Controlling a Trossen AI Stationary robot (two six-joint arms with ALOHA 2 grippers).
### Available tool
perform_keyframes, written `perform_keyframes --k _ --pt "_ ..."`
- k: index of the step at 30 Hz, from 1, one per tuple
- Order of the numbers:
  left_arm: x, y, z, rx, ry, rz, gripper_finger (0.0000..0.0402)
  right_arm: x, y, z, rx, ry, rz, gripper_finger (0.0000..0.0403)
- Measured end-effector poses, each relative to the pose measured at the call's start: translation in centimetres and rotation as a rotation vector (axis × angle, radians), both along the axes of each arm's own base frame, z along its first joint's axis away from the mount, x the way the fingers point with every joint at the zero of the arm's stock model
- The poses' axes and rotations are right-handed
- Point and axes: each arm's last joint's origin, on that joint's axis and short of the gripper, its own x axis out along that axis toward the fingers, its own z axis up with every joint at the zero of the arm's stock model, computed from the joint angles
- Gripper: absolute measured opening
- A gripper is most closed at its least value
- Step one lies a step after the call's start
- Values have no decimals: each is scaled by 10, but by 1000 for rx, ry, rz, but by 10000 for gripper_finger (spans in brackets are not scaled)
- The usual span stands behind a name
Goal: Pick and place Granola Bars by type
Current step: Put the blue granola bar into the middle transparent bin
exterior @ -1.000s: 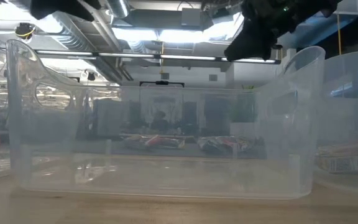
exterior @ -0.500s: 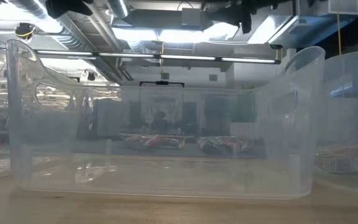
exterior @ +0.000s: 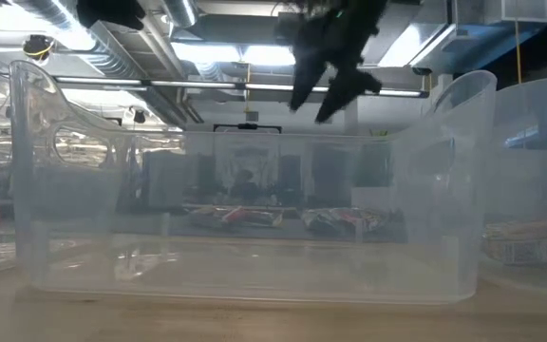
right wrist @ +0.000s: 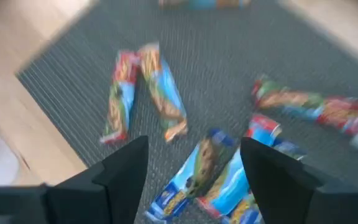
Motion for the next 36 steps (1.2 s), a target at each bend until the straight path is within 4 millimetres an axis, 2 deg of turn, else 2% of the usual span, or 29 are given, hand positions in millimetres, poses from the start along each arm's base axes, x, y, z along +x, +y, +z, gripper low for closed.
perform_keyframes --k 4,8,11,24,30,36 --pt "3 1 -2 17 29 -28 139 19 8 -34 52 51 -14 257" --pt "6 0 -3 3 48 -100 139 27 12 -60 161 108 -42 257" --pt "7 -1 -4 11 59 -125 139 31 14 -74 179 148 -37 257" --pt "9 -1 -4 21 72 -130 139 36 13 -103 175 216 -138 257" --pt "9 -1 -5 21 73 -129 139 38 13 -123 173 268 -160 256" --pt "9 -1 -5 21 73 -129 139 38 13 -128 174 285 -187 222"
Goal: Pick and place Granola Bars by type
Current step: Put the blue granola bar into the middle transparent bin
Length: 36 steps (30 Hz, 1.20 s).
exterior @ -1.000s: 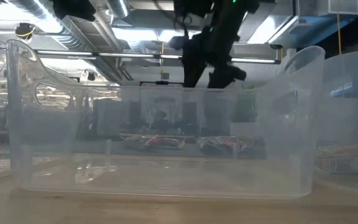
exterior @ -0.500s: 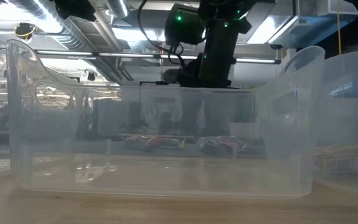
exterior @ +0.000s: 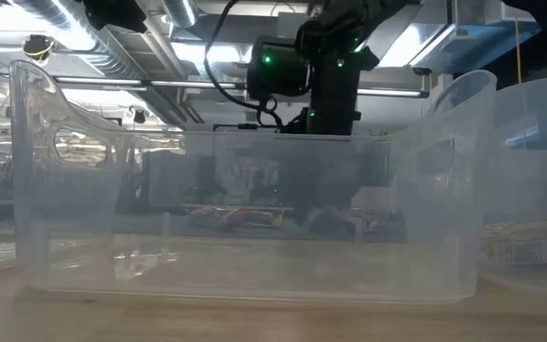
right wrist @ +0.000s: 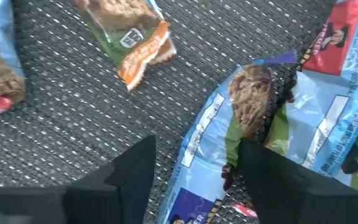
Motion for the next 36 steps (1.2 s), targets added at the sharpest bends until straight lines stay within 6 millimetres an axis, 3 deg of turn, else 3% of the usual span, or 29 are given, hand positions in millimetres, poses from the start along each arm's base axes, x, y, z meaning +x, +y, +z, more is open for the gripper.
perform_keyframes --k 11,19,23,27,31,36 --pt "0 0 0 14 5 -9 139 -3 0 -1 4 29 4 100" --pt "0 -1 0 0 4 -31 139 -6 1 11 16 37 12 64" --pt "0 -1 0 0 4 -31 139 -1 2 39 5 19 91 63" --pt "0 -1 0 1 2 -30 139 11 13 73 -29 -44 283 63" --pt "0 -1 0 3 2 -26 139 24 36 116 -86 -160 505 63" --pt "0 -1 0 4 1 -27 139 29 73 157 -119 -304 682 63"
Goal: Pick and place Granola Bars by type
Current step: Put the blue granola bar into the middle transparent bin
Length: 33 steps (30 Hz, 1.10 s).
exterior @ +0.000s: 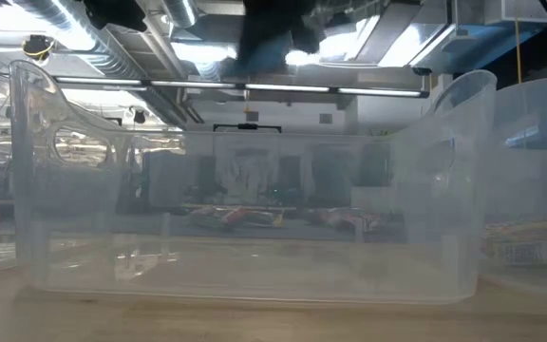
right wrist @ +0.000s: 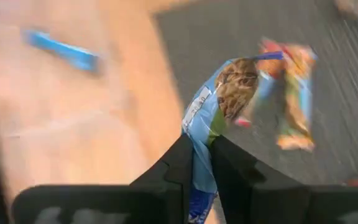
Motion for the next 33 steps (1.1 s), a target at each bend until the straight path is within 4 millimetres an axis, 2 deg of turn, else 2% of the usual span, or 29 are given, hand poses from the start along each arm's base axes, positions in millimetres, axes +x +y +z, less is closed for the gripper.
perform_keyframes --k 3,6,11,17,22,33 --pt "0 0 0 0 0 0 139 -1 26 10 -13 -69 93 63" --pt "0 0 0 0 -1 1 139 -1 50 6 -18 -116 173 63" --pt "0 0 0 -12 -5 8 139 -8 84 -17 -13 -118 246 63" --pt "0 0 0 -38 -13 26 139 -21 111 -50 -18 -75 307 63" --pt "0 0 0 -37 -13 25 139 -26 120 -75 -9 -102 327 63" --pt "0 0 -2 -36 -9 25 139 -36 111 -118 15 -49 257 63"
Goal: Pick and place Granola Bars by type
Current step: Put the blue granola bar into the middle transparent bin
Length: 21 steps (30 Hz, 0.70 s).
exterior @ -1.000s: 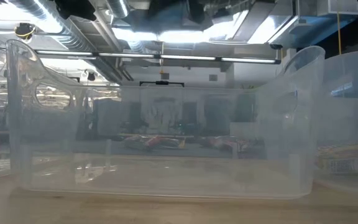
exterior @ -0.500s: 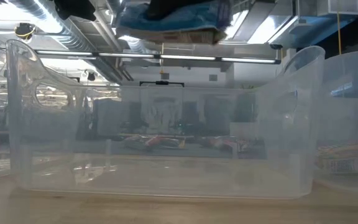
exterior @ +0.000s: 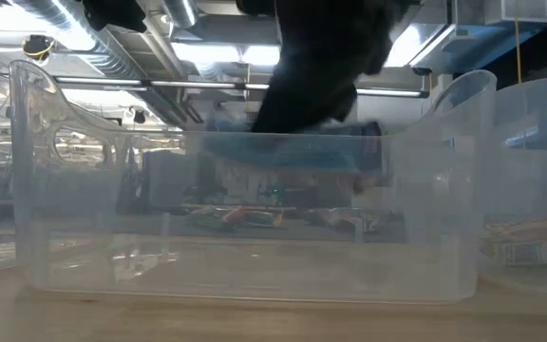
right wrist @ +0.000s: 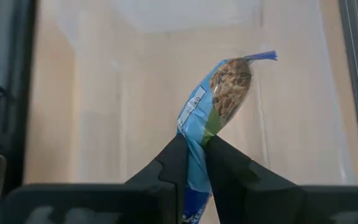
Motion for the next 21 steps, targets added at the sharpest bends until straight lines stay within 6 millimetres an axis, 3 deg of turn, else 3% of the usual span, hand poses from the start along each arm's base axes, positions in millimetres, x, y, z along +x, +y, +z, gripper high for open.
perform_keyframes --k 15,21 --pt "14 0 -41 -9 59 6 139 -1 0 -4 9 3 -1 63" --pt "21 0 -43 -23 5 15 139 -1 0 -4 13 4 -6 91"
